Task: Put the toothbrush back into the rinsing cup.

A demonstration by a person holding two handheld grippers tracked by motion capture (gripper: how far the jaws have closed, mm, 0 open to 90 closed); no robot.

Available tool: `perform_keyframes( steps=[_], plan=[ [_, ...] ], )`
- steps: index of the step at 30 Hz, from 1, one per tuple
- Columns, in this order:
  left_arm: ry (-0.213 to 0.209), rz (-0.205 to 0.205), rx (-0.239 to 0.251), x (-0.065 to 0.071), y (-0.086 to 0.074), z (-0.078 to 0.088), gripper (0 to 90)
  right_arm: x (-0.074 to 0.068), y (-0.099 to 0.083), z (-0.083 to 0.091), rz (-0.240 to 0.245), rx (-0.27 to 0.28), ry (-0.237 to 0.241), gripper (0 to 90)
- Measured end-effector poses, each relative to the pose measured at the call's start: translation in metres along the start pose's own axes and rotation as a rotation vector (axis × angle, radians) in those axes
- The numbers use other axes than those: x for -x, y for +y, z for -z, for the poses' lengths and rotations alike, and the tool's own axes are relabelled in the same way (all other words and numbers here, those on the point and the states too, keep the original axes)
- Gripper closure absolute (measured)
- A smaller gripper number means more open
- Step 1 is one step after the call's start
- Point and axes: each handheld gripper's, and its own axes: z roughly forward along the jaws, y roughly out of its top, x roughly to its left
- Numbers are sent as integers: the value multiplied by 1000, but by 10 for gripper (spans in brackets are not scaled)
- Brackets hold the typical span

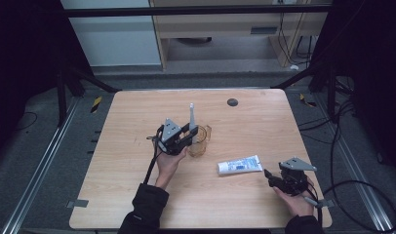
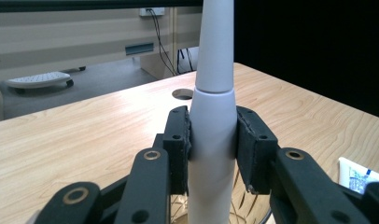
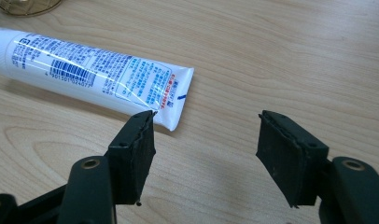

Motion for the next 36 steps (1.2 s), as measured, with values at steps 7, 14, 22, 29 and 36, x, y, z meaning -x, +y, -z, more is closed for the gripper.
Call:
perform_keyframes(
  steps=[7,14,22,29,36],
  plan=[
    [-10,-7,-22,2,-4,1,666,0,0,-1,5,-1,1,366],
    [-14,-3,-23,1,-7,4,661,-1,0,-1,1,-4,2,366],
    [-24,16,-20,3,-6,5,595,-1,0,-1,3,-5,1,365],
    [-19,10,-40,4,-5,10,539,-1,0,-1,4,-4,3,365],
    [10,-7,-72,6,-2,25,402,-3,2,-2,6,-4,5,362]
  ],
)
